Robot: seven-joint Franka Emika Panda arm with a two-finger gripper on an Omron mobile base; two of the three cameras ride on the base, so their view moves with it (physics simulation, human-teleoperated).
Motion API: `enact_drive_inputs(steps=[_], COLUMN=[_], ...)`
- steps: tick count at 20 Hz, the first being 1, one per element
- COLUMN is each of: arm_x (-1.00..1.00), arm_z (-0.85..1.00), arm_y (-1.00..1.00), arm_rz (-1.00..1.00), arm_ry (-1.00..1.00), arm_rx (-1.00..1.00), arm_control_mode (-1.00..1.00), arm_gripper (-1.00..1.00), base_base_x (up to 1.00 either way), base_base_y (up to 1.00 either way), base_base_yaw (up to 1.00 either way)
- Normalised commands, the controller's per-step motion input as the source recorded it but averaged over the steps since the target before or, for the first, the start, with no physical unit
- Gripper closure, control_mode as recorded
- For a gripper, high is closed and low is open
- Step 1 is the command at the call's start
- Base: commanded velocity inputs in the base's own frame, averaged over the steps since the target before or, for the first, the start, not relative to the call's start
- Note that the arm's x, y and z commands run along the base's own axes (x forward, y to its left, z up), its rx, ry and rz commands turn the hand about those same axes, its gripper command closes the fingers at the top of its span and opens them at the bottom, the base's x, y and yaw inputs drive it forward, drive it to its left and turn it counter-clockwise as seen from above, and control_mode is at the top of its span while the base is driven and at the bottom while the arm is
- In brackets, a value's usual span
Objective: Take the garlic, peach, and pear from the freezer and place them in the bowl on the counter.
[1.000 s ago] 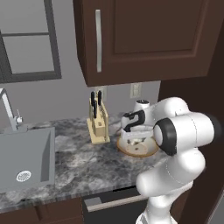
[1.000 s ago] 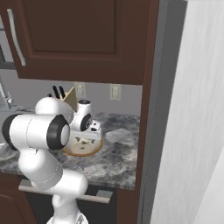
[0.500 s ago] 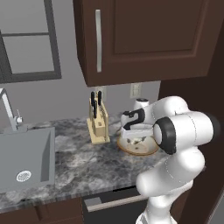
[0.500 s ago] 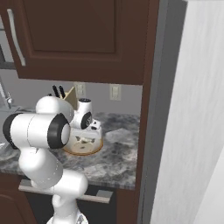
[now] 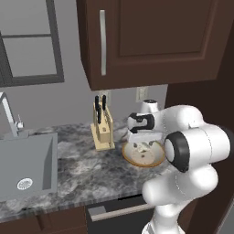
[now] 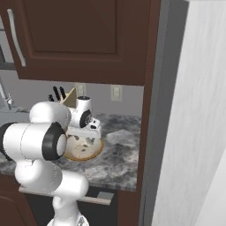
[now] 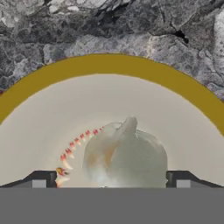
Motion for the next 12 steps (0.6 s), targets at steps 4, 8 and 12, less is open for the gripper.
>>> enact_drive_inputs(steps=[4,8,12], arm_x=[-0.5,-0.68,-0.7], arm_z=[0.46,0.49,0.55], arm_y=[0.0,0.0,0.0], arm_rz=[0.0,0.0,0.0], arm_ry=[-0.02,-0.05,-0.06], arm_rx=[0.0,0.0,0.0], arm_control_mode=[-1.0,-1.0,-1.0], arm_gripper=[-1.0,-1.0,-1.0], base_base_x=[0.0,0.0,0.0], base_base_y=[0.0,0.0,0.0], base_base_yaw=[0.0,0.0,0.0])
